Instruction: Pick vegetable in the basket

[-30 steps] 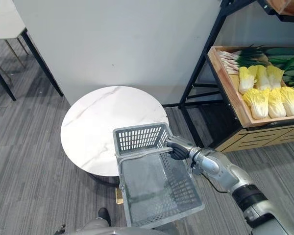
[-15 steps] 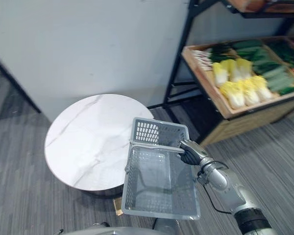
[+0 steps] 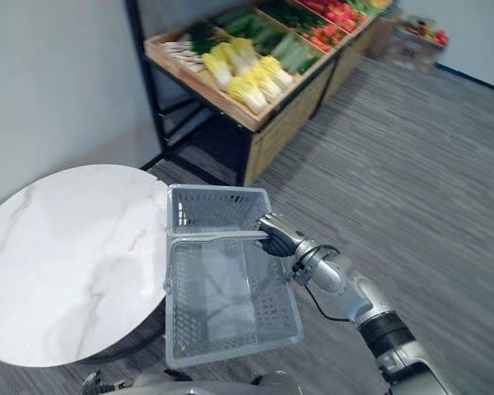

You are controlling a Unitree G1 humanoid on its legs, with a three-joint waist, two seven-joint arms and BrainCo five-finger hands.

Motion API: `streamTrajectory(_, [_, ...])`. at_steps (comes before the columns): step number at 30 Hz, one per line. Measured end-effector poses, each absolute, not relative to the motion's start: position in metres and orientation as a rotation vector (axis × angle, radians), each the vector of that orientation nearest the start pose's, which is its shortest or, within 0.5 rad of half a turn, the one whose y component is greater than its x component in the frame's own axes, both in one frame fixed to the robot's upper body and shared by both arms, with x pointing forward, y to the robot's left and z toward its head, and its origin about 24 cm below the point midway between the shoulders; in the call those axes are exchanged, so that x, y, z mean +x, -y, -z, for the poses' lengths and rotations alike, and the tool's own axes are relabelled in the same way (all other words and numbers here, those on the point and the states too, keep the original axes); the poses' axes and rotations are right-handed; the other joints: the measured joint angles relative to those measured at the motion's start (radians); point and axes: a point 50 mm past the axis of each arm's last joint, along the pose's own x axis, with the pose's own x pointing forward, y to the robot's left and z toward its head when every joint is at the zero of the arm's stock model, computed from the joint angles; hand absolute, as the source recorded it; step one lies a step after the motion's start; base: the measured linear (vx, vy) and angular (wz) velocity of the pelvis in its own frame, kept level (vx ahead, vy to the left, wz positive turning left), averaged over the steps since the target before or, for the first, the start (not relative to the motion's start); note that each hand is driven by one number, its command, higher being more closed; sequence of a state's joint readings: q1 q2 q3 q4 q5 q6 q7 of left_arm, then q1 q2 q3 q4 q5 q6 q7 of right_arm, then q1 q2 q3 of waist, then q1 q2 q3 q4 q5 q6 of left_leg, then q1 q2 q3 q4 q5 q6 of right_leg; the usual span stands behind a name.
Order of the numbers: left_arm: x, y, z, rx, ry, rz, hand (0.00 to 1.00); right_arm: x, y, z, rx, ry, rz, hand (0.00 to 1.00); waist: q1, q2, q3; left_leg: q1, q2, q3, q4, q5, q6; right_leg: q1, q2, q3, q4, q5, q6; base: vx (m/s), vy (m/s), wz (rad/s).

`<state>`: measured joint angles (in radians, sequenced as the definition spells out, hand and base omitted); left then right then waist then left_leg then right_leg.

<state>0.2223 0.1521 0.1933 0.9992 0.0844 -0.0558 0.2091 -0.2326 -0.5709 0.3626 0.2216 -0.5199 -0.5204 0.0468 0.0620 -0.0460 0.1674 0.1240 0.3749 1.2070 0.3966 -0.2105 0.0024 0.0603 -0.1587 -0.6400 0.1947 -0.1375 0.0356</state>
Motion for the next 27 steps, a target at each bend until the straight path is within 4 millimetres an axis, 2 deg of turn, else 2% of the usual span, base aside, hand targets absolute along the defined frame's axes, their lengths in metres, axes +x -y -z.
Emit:
streamTrajectory(1, [0.047, -0.247, 0.154, 0.242, -1.14, -0.44, 0.0, 0.267, 0.15, -0.063, -1.062, 0.42, -0.641, 1.0, -0.002, 0.005, 0.001, 0.0, 0.008, -0.009, 0.004, 0.001, -0.002, 0.002, 0.011, 0.009, -0.009, 0.006, -0.004, -0.2, -0.158, -0.74])
streamTrajectory(3, [0.046, -0.251, 0.154, 0.254, -1.144, -0.447, 0.0, 0.267, 0.151, -0.061, -1.063, 0.39, -0.648, 1.0, -0.025, 0.01, 0.0, 0.001, 0.034, -0.021, 0.007, 0.019, -0.029, -0.01, 0.053, 0.048, -0.04, 0.018, -0.019, -0.2, -0.09, -0.5])
streamTrajectory(8, [0.045, -0.253, 0.154, 0.255, -1.149, -0.451, 0.0, 0.261, 0.16, -0.057, -1.06, 0.344, -0.639, 1.0, -0.036, 0.012, 0.001, -0.006, 0.066, -0.055, 0.014, 0.056, -0.028, -0.02, 0.09, 0.066, -0.082, 0.007, -0.028, -0.14, -0.102, -0.32])
streamTrajectory(9, [0.045, -0.254, 0.153, 0.255, -1.146, -0.461, 0.0, 0.257, 0.163, -0.056, -1.056, 0.323, -0.638, 1.0, -0.04, 0.012, 0.002, -0.036, 0.081, -0.165, 0.062, 0.079, -0.006, -0.02, 0.094, 0.082, -0.085, 0.009, -0.035, -0.05, -0.127, -0.26])
streamTrajectory(10, [0.045, -0.253, 0.154, 0.244, -1.147, -0.467, 0.0, 0.256, 0.164, -0.055, -1.056, 0.318, -0.638, 1.0, -0.04, 0.013, 0.002, -0.048, 0.081, -0.224, 0.078, 0.092, -0.002, -0.021, 0.095, 0.099, -0.086, 0.013, -0.035, -0.03, -0.133, -0.58])
streamTrajectory(12, [0.036, -0.244, 0.157, 0.2, -1.172, -0.476, 0.0, 0.251, 0.162, -0.055, -1.048, 0.314, -0.642, 1.0, -0.032, 0.025, 0.0, -0.089, 0.05, -0.454, 0.127, 0.139, 0.0, -0.029, 0.094, 0.184, -0.09, 0.029, -0.047, 0.0, -0.076, -0.97])
streamTrajectory(13, [0.03, -0.239, 0.159, 0.192, -1.188, -0.475, 0.0, 0.249, 0.16, -0.054, -1.044, 0.314, -0.648, 1.0, -0.03, 0.017, 0.002, -0.112, 0.012, -0.548, 0.108, 0.11, -0.034, -0.043, 0.087, 0.231, -0.088, 0.039, -0.056, 0.05, 0.034, -1.24])
streamTrajectory(15, [0.021, -0.229, 0.162, 0.187, -1.216, -0.447, 0.0, 0.249, 0.159, -0.055, -1.042, 0.316, -0.658, 1.0, -0.03, 0.027, -0.001, -0.123, -0.112, -0.74, -0.012, 0.051, -0.083, -0.093, 0.078, 0.348, -0.089, 0.08, -0.061, 0.06, 0.103, -1.5])
streamTrajectory(17, [0.021, -0.226, 0.162, 0.196, -1.22, -0.427, 0.0, 0.246, 0.162, -0.052, -1.039, 0.292, -0.658, 1.0, -0.035, 0.035, -0.002, -0.114, -0.173, -0.821, -0.132, 0.041, -0.098, -0.115, 0.078, 0.411, -0.087, 0.099, -0.052, 0.05, 0.155, -1.31])
streamTrajectory(18, [0.024, -0.223, 0.162, 0.202, -1.212, -0.409, 0.0, 0.243, 0.166, -0.048, -1.041, 0.265, -0.661, 1.0, -0.039, 0.044, -0.007, -0.103, -0.191, -0.858, -0.225, 0.056, -0.115, -0.126, 0.083, 0.45, -0.082, 0.107, -0.04, 0.03, 0.21, -1.09])
streamTrajectory(19, [0.025, -0.223, 0.162, 0.203, -1.208, -0.406, 0.0, 0.242, 0.167, -0.046, -1.043, 0.253, -0.661, 1.0, -0.043, 0.056, -0.013, -0.101, -0.189, -0.867, -0.259, 0.079, -0.126, -0.13, 0.091, 0.458, -0.082, 0.11, -0.034, 0.01, 0.25, -0.84])
streamTrajectory(20, [0.027, -0.222, 0.162, 0.206, -1.203, -0.397, 0.0, 0.24, 0.172, -0.044, -1.056, 0.229, -0.659, 1.0, -0.046, 0.069, -0.017, -0.095, -0.18, -0.861, -0.282, 0.093, -0.112, -0.135, 0.104, 0.47, -0.084, 0.114, -0.025, -0.01, 0.243, -0.52])
streamTrajectory(22, [0.032, -0.224, 0.161, 0.221, -1.184, -0.384, 0.0, 0.234, 0.173, -0.035, -1.036, 0.182, -0.664, 1.0, -0.056, 0.05, -0.019, -0.086, -0.196, -0.832, -0.294, 0.083, -0.098, -0.134, 0.075, 0.443, -0.096, 0.115, -0.016, 0.01, 0.229, -0.28])
streamTrajectory(24, [0.036, -0.229, 0.159, 0.249, -1.175, -0.364, 0.0, 0.223, 0.179, -0.026, -1.003, 0.127, -0.638, 1.0, -0.061, 0.032, -0.023, -0.078, -0.222, -0.831, -0.305, 0.081, -0.095, -0.11, 0.038, 0.379, -0.129, 0.136, 0.014, 0.03, 0.16, 0.03])
streamTrajectory(26, [0.036, -0.227, 0.16, 0.255, -1.179, -0.347, 0.0, 0.218, 0.185, -0.023, -0.996, 0.101, -0.613, 1.0, -0.06, 0.033, -0.025, -0.062, -0.232, -0.833, -0.312, 0.081, -0.095, -0.094, 0.031, 0.374, -0.145, 0.142, 0.023, 0.01, 0.073, 0.06])
streamTrajectory(27, [0.035, -0.225, 0.16, 0.257, -1.183, -0.34, 0.0, 0.217, 0.189, -0.023, -0.997, 0.098, -0.589, 1.0, -0.058, 0.046, -0.027, -0.05, -0.235, -0.834, -0.322, 0.081, -0.095, -0.086, 0.031, 0.374, -0.149, 0.144, 0.025, 0.02, 0.035, -0.01])
